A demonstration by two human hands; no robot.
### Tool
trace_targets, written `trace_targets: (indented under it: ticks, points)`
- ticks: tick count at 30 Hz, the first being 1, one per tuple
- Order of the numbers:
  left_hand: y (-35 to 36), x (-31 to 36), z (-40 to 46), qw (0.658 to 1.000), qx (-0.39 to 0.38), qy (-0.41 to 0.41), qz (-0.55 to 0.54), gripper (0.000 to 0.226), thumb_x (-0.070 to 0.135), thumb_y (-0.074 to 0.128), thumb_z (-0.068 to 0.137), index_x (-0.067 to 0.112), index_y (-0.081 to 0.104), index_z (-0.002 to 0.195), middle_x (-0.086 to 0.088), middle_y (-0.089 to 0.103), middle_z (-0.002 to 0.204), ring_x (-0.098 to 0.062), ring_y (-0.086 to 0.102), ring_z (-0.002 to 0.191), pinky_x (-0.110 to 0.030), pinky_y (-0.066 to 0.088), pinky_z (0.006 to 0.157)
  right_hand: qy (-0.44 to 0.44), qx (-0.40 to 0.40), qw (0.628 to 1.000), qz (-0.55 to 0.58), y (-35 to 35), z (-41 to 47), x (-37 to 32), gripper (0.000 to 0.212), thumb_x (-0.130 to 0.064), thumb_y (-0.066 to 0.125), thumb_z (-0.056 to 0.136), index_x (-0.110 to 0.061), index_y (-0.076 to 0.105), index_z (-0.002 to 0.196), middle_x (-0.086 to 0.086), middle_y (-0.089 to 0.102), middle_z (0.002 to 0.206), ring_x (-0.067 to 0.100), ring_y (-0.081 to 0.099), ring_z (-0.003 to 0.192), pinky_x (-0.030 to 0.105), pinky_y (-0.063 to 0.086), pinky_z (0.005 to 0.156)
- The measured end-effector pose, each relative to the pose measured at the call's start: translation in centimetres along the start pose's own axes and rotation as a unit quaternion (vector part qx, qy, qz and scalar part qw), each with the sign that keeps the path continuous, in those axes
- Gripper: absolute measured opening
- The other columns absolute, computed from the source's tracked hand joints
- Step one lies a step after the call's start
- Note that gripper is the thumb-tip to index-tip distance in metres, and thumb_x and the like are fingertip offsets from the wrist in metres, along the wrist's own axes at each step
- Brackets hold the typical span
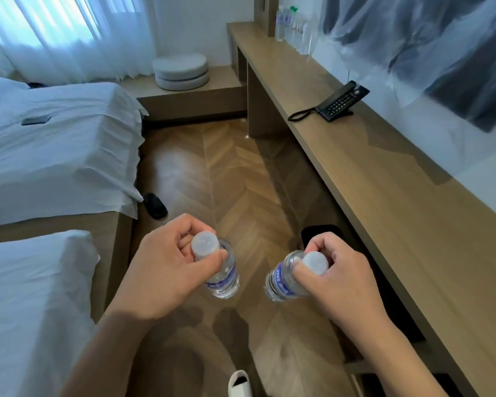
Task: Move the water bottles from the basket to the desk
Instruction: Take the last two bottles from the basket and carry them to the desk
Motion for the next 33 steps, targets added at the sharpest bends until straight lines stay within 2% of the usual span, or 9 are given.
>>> trace_targets:
  ticks: [3, 6, 11, 15, 18, 22, 25, 28, 33]
  points:
    - [-1.2, -0.9, 5.2, 0.999, 0.039, -0.012, -0.025, 0.024, 0.015, 0.085, 0.070, 0.022, 0.067, 0.083, 0.015, 0.069, 0.069, 0.002, 0.064, 0.060, -0.009, 0.047, 0.054, 0.000, 0.014, 1.000, 0.005, 0.7, 4.6, -0.8, 0.020, -0.037, 0.071, 0.071, -0.027, 0.056, 0.077, -0.006, 0.059, 0.072, 0.006, 0.061, 0.075, 0.024, 0.053, 0.048]
    - [-1.5, -1.3, 9.8, 0.997, 0.048, -0.020, -0.053, 0.021, 0.010, 0.084, 0.072, 0.018, 0.067, 0.081, 0.007, 0.067, 0.064, -0.001, 0.059, 0.054, -0.011, 0.047, 0.050, -0.005, 0.029, 0.999, 0.012, 1.0, 9.3, -1.0, 0.019, -0.033, 0.072, 0.070, -0.025, 0.057, 0.075, -0.010, 0.060, 0.077, 0.009, 0.061, 0.071, 0.022, 0.051, 0.047]
    - [-1.7, -2.3, 17.0, 0.995, 0.062, -0.053, -0.052, 0.022, 0.034, 0.078, 0.062, 0.025, 0.066, 0.078, 0.000, 0.068, 0.065, -0.010, 0.062, 0.053, -0.026, 0.053, 0.050, -0.048, 0.014, 0.999, 0.004, 2.4, 17.5, -2.2, 0.017, -0.035, 0.072, 0.070, -0.025, 0.059, 0.076, -0.013, 0.062, 0.075, 0.011, 0.061, 0.073, 0.026, 0.051, 0.056]
    - [-2.1, -0.7, 22.8, 0.997, 0.071, -0.034, -0.019, 0.024, 0.027, 0.087, 0.069, 0.027, 0.065, 0.078, 0.002, 0.069, 0.070, -0.014, 0.067, 0.064, -0.026, 0.055, 0.055, -0.084, 0.016, 0.996, 0.023, 2.5, 23.8, -3.8, 0.027, -0.051, 0.062, 0.065, -0.027, 0.058, 0.076, -0.011, 0.060, 0.070, 0.008, 0.061, 0.072, 0.017, 0.047, 0.053]
    - [-3.3, -0.2, 26.4, 0.995, 0.100, -0.023, -0.004, 0.020, 0.023, 0.084, 0.072, 0.025, 0.065, 0.077, 0.003, 0.067, 0.068, -0.009, 0.063, 0.057, -0.021, 0.052, 0.051, -0.094, 0.008, 0.995, 0.028, 3.5, 27.9, -4.8, 0.034, -0.061, 0.052, 0.063, -0.031, 0.057, 0.078, -0.013, 0.060, 0.070, 0.002, 0.061, 0.075, 0.012, 0.043, 0.052]
    - [-4.6, -0.8, 30.5, 0.992, 0.122, -0.035, 0.006, 0.025, 0.039, 0.079, 0.063, 0.024, 0.066, 0.078, 0.004, 0.068, 0.067, -0.016, 0.061, 0.055, -0.029, 0.051, 0.051, -0.099, 0.003, 0.994, 0.034, 4.6, 32.8, -6.2, 0.028, -0.057, 0.059, 0.066, -0.032, 0.056, 0.078, -0.013, 0.060, 0.071, -0.001, 0.061, 0.079, 0.010, 0.045, 0.051]
    - [-5.3, -2.2, 33.8, 0.992, 0.118, -0.038, 0.010, 0.024, 0.033, 0.085, 0.067, 0.026, 0.065, 0.078, 0.005, 0.070, 0.068, -0.016, 0.063, 0.055, -0.037, 0.055, 0.054, -0.090, -0.012, 0.995, 0.026, 6.3, 36.7, -6.7, 0.021, -0.049, 0.066, 0.071, -0.033, 0.057, 0.081, -0.012, 0.061, 0.074, 0.000, 0.062, 0.078, 0.012, 0.047, 0.053]
    - [-6.2, -4.4, 37.6, 0.993, 0.108, -0.043, 0.023, 0.019, 0.026, 0.082, 0.072, 0.028, 0.064, 0.076, 0.006, 0.069, 0.068, -0.011, 0.061, 0.052, -0.033, 0.053, 0.053, -0.082, -0.026, 0.996, 0.025, 8.9, 40.4, -7.4, 0.020, -0.048, 0.067, 0.071, -0.034, 0.056, 0.081, -0.011, 0.062, 0.075, 0.004, 0.064, 0.074, 0.015, 0.051, 0.057]
    - [-9.3, -8.0, 44.9, 0.994, 0.103, -0.045, 0.004, 0.024, 0.025, 0.083, 0.070, 0.033, 0.063, 0.080, 0.005, 0.069, 0.066, -0.009, 0.059, 0.051, -0.035, 0.052, 0.055, -0.076, -0.031, 0.996, 0.016, 13.7, 47.0, -9.2, 0.019, -0.044, 0.070, 0.072, -0.030, 0.059, 0.080, -0.010, 0.061, 0.071, 0.001, 0.063, 0.075, 0.014, 0.049, 0.052]
Point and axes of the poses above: each hand's wrist, its own z-axis towards the middle knuckle, its own y-axis out of the palm, x = y × z, the point moved 9 cm from there along z, towards the middle knuckle
